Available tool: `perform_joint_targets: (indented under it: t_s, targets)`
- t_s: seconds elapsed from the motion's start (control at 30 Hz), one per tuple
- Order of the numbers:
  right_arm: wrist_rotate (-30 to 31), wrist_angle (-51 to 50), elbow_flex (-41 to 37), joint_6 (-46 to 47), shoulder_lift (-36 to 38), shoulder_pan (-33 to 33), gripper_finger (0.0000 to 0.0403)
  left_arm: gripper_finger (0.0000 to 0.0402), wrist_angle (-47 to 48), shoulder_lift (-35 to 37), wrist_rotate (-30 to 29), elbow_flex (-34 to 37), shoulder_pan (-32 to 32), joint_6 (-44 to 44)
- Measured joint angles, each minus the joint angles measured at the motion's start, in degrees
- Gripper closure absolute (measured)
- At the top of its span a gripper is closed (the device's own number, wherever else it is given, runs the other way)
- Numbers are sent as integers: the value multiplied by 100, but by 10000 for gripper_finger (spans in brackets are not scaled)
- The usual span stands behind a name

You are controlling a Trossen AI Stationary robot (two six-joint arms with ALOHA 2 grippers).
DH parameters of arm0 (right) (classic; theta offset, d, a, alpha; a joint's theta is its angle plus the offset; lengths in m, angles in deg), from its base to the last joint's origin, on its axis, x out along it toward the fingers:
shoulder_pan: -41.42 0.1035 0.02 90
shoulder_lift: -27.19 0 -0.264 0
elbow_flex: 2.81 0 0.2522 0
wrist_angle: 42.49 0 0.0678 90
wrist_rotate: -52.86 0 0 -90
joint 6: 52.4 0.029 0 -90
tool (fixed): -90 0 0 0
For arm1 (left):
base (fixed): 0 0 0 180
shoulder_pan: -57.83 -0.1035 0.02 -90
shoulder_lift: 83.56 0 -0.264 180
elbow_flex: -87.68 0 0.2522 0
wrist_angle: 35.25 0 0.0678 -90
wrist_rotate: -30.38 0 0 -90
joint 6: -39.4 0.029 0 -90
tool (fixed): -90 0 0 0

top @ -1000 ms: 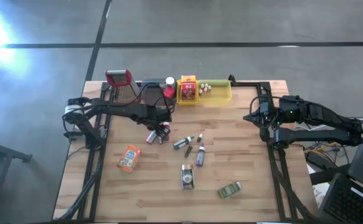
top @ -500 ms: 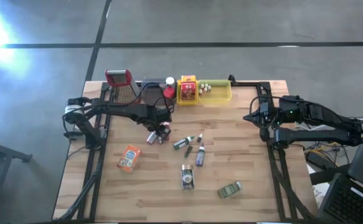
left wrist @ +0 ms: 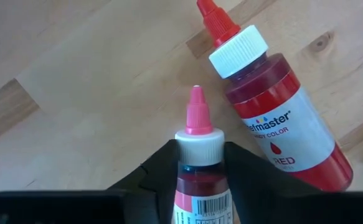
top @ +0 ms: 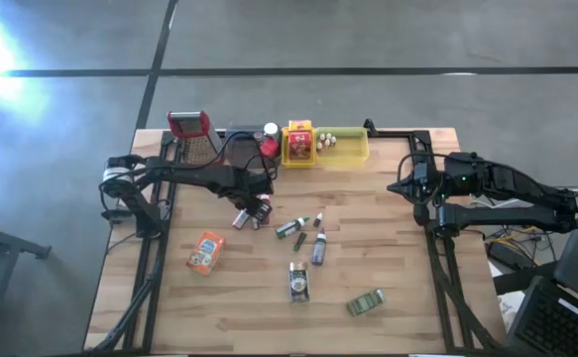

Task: Pick & Place Kitchen Items
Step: Put the large pink food coloring bottle into the light yellow bin

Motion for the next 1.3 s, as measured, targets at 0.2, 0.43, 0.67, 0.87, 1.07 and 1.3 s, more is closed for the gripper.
perform_joint_targets:
  t_s: [0.2,0.43,0.67,0.87,1.07,1.3]
  targets:
    - [2,-1,0,10,0,0,394,294,-23,2,-1,0,0,21]
    - [1,0,0,9,0,0,394,276,-52,2,-25,12,0,166]
    - [2,0,0,9,0,0,394,267,-281,26,-45,273,-9,156]
    - [2,0,0,-18,0,0,394,266,-283,23,-53,296,-9,180]
    - [1,-1,-1,3,0,0,394,284,-219,13,-20,204,-9,437]
    - [1,-1,-1,-14,-1,0,394,302,229,357,-174,-9,-9,531]
